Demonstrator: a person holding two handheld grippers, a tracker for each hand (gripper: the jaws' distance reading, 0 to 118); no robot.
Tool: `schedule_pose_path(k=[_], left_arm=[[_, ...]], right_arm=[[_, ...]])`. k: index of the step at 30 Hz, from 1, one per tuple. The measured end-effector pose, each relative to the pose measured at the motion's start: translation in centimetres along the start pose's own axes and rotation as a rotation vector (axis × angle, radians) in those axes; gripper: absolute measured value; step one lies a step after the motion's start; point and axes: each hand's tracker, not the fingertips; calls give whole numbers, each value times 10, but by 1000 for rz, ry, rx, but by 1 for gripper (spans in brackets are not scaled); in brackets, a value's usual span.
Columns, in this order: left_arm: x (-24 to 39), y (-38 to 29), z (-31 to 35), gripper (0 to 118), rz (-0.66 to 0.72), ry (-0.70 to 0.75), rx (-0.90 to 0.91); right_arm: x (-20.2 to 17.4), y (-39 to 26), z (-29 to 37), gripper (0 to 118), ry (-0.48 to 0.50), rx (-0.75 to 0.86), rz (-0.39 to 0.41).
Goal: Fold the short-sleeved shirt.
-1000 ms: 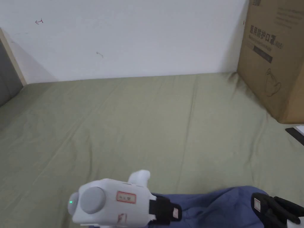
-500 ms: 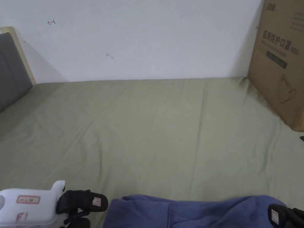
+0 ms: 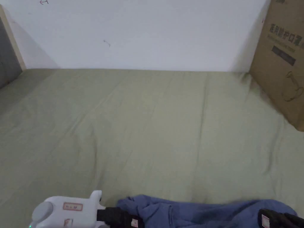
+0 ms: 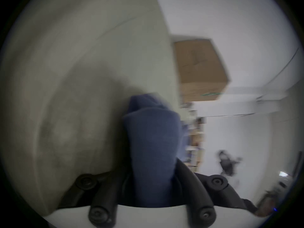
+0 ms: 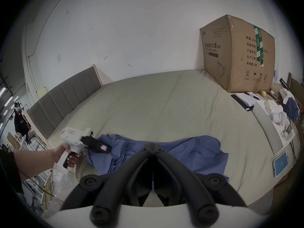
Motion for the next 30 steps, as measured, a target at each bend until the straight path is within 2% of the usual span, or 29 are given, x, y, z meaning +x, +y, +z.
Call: schedule_pose_path(k=[2,5,8,10,13,14,16,20,22,24,25,26,27,28,29,30], left_arm=[[7,-6,7,5,112,-189,53],[32,-3,40,5,-93,94,105],[71,-11,72,5,-241,340,122],[99,-18,95,5,-319,550,195],[144,-29,104,5,-484,903,240],[157,-34,99,5,-534,955,246],[176,-36,81,5,-530,937,231],[213,-39,12,5,-394,645,89],[228,-38,-30,5,-341,594,40],[242,-39,-70,6,-380,549,-1],[248,-39,-89,13,-370,486,-39],[252,-40,-101,28,-330,370,-58],[254,-42,-108,67,-301,293,-102],[257,-43,-111,97,-259,208,-143],[259,-42,-105,113,-293,162,-80],[261,-43,-96,117,-301,101,-49]], right_arm=[[3,-1,2,0,-6,-1,3],[12,-2,8,0,-1,-12,-18],[23,-2,18,0,-6,2,-37],[30,-2,26,0,-6,18,-56],[37,-3,42,0,-36,63,-69],[39,-3,48,0,-28,83,-74],[44,-3,58,0,-2,113,-80],[52,-5,71,0,1,137,-88],[58,-6,76,0,0,146,-123],[63,-8,81,0,0,152,-160],[66,-9,83,0,-3,153,-170],[68,-10,84,0,-8,151,-175],[70,-11,84,0,-12,149,-176],[72,-12,84,0,-21,143,-176],[75,-12,85,0,-26,140,-175],[77,-13,84,0,-29,138,-176]])
